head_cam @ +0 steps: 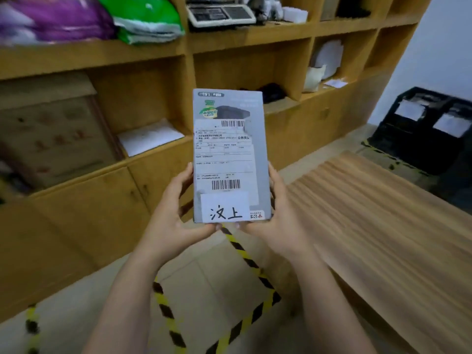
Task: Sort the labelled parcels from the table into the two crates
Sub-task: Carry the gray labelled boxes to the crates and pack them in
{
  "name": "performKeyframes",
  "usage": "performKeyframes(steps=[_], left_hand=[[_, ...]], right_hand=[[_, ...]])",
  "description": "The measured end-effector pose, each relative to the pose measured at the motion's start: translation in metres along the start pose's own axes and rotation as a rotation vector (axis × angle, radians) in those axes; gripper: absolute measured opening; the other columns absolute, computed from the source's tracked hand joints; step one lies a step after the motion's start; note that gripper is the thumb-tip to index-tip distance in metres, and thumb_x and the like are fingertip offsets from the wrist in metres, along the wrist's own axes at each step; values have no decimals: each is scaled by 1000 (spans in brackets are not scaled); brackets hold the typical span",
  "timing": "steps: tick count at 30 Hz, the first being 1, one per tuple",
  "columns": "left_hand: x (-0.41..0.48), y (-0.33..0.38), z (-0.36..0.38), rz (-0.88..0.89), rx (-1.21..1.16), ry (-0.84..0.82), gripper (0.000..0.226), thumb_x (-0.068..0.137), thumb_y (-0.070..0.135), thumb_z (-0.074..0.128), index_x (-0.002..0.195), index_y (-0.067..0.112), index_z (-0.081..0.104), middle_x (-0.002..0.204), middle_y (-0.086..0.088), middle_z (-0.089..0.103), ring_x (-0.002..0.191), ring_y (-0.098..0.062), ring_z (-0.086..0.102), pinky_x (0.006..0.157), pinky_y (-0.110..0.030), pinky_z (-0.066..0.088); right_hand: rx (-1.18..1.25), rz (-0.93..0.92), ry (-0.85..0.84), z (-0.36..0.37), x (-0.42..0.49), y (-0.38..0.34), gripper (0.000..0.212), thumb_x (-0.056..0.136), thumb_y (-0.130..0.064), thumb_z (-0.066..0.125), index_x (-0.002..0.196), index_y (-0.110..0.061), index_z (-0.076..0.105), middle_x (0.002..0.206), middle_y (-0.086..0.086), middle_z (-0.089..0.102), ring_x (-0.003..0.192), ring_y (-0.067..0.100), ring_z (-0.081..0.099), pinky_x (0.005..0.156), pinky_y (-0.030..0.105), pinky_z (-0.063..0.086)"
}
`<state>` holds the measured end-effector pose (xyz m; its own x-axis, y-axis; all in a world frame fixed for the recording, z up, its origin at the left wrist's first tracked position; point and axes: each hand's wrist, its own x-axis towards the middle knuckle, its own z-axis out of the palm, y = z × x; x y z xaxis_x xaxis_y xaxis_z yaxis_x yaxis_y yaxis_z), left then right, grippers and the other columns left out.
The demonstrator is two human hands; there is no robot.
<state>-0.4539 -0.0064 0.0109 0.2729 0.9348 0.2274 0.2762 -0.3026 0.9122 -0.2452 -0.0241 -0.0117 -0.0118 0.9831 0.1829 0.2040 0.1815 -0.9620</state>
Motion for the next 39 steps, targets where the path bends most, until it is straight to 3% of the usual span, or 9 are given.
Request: performKeyframes(steps=[7,11,15,21,25,27,32,36,39], left_hand=[[-65,-54,-147,-132,81,249,112,66,11,88,149,38,18,139,43,31,134,16,26,99,-10,36],[-126,-78,-219,-215,128,453,114,66,14,89,152,31,16,147,30,31,135,14,26,102,-14,37],[-184,-92,-266,-302,159,639,110,69,15,86,152,30,16,147,28,30,135,13,26,97,-5,38],[-265,-98,-311,-422,162,945,106,74,5,81,152,30,14,148,26,31,133,14,30,96,-12,44],[-300,-103,-338,-469,265,1116,104,75,5,81,152,30,15,147,27,34,138,2,31,102,-25,46],[-311,-105,-351,-517,292,1219,104,75,10,81,151,35,16,149,20,35,138,1,32,104,-33,45],[-327,-113,-381,-603,333,1469,105,72,11,83,150,36,17,148,13,38,136,4,32,98,-13,43],[-340,-123,-392,-685,343,1605,107,71,14,85,149,41,17,145,17,39,135,-6,39,104,-37,46],[-346,-132,-395,-735,367,1706,108,70,16,85,149,41,16,146,17,38,136,-6,37,107,-41,44]], right_hand=[[99,-22,-316,171,42,-13,113,68,4,85,149,-42,21,140,-15,44,114,-12,52,77,17,54],[122,-25,-542,278,50,-20,118,65,-2,89,151,-44,19,143,-16,45,122,0,52,86,33,58],[152,-40,-753,362,45,-30,120,65,-2,89,152,-43,16,143,-19,43,118,-8,51,84,20,55],[204,-75,-1109,480,29,-53,116,69,2,85,153,-38,15,132,-29,45,109,-17,52,77,14,52],[190,-141,-1309,551,27,-68,115,72,7,81,154,-34,12,112,-44,54,107,-12,57,84,30,58],[195,-172,-1401,588,28,-73,114,71,6,81,154,-33,13,106,-49,53,107,-15,55,85,28,57],[204,-270,-1622,670,30,-96,110,69,-5,87,145,-49,20,115,-47,51,116,-10,52,98,44,52],[219,-318,-1780,722,26,-104,107,71,-10,87,134,-63,18,118,-46,49,115,-14,52,89,23,52],[200,-337,-1876,752,17,-103,114,69,-14,89,146,-56,16,129,-39,48,126,-4,49,100,40,51]])
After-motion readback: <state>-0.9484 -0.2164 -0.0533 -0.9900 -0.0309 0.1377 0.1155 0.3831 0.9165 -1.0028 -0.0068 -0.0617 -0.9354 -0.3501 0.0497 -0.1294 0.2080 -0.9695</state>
